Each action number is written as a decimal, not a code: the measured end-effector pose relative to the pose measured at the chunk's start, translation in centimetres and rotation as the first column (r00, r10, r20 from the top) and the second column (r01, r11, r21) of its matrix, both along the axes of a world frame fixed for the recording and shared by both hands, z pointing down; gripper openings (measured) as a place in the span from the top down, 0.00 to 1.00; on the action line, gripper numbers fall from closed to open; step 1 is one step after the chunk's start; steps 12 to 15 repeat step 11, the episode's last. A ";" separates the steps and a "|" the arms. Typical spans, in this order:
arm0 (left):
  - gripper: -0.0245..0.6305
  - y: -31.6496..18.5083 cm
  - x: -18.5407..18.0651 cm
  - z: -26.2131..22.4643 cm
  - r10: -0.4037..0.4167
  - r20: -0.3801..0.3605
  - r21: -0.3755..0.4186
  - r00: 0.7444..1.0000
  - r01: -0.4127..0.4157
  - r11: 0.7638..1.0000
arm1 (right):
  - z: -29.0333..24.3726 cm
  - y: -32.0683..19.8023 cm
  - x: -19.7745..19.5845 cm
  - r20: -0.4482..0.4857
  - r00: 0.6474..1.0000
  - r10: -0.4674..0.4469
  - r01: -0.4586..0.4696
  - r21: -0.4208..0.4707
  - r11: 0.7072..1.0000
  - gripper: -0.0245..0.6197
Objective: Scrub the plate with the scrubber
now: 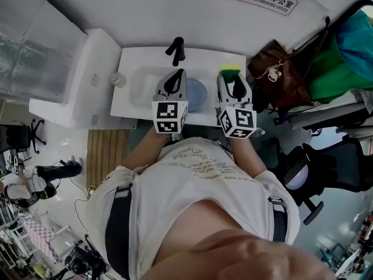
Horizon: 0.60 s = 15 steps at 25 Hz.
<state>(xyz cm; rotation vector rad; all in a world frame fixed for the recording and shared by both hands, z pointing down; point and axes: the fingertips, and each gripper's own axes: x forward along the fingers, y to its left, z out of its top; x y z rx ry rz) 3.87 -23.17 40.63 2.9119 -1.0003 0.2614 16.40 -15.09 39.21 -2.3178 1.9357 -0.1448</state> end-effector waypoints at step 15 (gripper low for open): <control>0.93 -0.2 -0.7 0.3 -0.015 -0.009 -0.019 1.000 0.014 1.000 | 0.1 -0.3 -0.9 -0.015 1.000 -0.019 0.019 -0.008 1.000 0.67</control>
